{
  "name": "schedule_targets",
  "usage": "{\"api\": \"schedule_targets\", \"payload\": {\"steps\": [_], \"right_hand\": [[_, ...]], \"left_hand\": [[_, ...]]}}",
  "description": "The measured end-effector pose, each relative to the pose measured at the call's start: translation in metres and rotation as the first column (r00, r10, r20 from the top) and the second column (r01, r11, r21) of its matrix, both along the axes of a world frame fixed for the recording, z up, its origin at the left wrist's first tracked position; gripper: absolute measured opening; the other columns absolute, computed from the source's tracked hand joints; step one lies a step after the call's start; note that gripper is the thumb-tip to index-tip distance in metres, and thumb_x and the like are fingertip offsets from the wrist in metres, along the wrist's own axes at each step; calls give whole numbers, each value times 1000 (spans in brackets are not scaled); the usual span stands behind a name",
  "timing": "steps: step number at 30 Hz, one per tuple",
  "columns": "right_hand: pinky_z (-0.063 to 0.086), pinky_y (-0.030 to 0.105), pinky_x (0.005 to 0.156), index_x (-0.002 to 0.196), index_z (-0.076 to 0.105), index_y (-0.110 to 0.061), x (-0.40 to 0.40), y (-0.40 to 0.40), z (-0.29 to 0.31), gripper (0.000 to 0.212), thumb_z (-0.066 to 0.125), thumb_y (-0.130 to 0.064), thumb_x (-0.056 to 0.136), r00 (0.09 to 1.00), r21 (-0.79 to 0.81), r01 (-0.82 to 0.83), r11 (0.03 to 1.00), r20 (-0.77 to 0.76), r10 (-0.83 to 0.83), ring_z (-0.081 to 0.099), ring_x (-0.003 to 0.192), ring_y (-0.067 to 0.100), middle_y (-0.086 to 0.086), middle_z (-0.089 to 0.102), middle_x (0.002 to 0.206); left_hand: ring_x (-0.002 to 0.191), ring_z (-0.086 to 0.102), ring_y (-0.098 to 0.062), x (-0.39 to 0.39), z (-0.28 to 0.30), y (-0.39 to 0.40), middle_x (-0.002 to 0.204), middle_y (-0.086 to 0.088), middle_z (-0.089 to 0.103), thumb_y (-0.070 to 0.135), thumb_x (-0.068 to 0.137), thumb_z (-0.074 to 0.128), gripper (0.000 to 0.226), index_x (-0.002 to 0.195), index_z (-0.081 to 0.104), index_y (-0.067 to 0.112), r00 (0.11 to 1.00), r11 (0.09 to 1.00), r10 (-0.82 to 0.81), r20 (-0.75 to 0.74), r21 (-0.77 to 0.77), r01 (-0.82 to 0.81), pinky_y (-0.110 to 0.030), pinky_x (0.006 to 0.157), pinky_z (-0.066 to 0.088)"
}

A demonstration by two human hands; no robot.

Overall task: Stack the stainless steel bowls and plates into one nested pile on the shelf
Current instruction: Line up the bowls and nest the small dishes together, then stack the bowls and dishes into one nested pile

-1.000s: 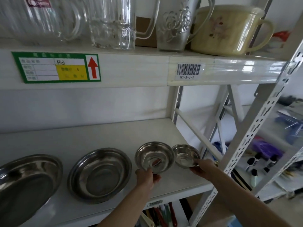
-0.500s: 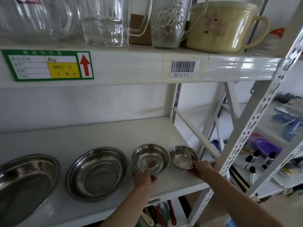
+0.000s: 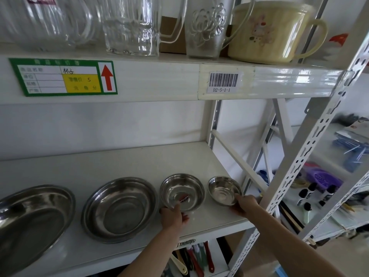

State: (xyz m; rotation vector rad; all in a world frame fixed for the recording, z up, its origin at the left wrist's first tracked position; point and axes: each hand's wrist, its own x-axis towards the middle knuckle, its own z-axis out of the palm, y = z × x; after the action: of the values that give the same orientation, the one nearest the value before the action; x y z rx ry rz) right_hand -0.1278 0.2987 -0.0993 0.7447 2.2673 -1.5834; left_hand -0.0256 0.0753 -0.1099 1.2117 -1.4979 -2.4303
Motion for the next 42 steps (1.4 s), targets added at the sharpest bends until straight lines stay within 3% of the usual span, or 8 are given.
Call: {"api": "schedule_targets", "payload": {"steps": [3, 8, 13, 16, 22, 31, 34, 42], "right_hand": [[57, 34, 59, 113, 54, 0, 4, -1, 8, 39, 54, -34, 94, 997, 201, -55, 978, -44, 65, 67, 65, 30, 22, 68, 89], [50, 43, 90, 133, 39, 0, 19, -6, 37, 57, 52, -37, 92, 984, 486, -44, 873, -128, 121, 60, 111, 41, 23, 60, 122], [46, 36, 67, 108, 49, -5, 23, -11, 53, 34, 55, -34, 93, 941, 546, -52, 836, -253, 223, 59, 81, 30, 12, 59, 90], [45, 29, 57, 83, 57, -7, 24, -23, 63, 25, 53, -29, 94, 922, 539, -83, 838, -277, 269, 53, 59, 20, 6, 53, 67], [56, 40, 81, 86, 65, -10, 30, -67, 76, 35, 51, -42, 95, 865, 422, -310, 852, -246, 437, 67, 79, 28, 10, 69, 81], [46, 26, 67, 77, 67, -14, 51, -144, 91, 33, 53, -40, 94, 723, 420, -503, 755, -274, 634, 62, 72, 24, 6, 66, 72], [49, 26, 51, 68, 64, -12, 61, -173, 90, 32, 57, -32, 93, 681, 340, -577, 743, -302, 667, 56, 52, 21, 5, 59, 57], [54, 39, 77, 62, 63, -14, 84, -269, 85, 35, 57, -34, 90, 542, 382, -694, 610, -279, 792, 68, 80, 34, 19, 72, 80]], "left_hand": [[56, 63, -24, 6, 3, -1, 80, -25, 66, 19, 93, 59, 35, 109, 51, -11, 999, 1000, -29, -14, -4, 29, -33, 50, 58], [58, 61, -28, 28, 14, -7, 70, -22, 61, 22, 94, 56, 29, 82, 52, -3, 996, 994, -85, -42, -66, 82, -41, 63, 58], [54, 59, -27, 47, 32, -8, 64, -20, 56, 28, 93, 57, 30, 81, 47, 2, 987, 988, -150, -61, -43, 147, -40, 56, 57], [53, 62, -27, 53, 44, -9, 64, -18, 61, 33, 94, 55, 33, 87, 54, 1, 972, 973, -225, -74, -67, 220, -36, 52, 57], [52, 60, -18, 61, 75, -18, 65, -9, 65, 18, 92, 56, 19, 92, 63, 1, 966, 974, -211, -148, -115, 195, -29, 52, 53], [39, 53, -13, 94, 97, -65, 48, -3, 61, 8, 92, 52, 23, 71, 61, 5, 984, 992, 62, -169, -98, -80, -24, 47, 45], [26, 49, -9, 108, 101, -84, 37, 0, 57, 5, 93, 47, 27, 68, 55, 6, 970, 984, 160, -181, -52, -172, -17, 35, 44], [28, 46, -10, 161, 92, -139, 44, -4, 53, 6, 95, 45, 29, 66, 51, 7, 898, 911, 407, -169, 2, -413, -16, 36, 40]]}}
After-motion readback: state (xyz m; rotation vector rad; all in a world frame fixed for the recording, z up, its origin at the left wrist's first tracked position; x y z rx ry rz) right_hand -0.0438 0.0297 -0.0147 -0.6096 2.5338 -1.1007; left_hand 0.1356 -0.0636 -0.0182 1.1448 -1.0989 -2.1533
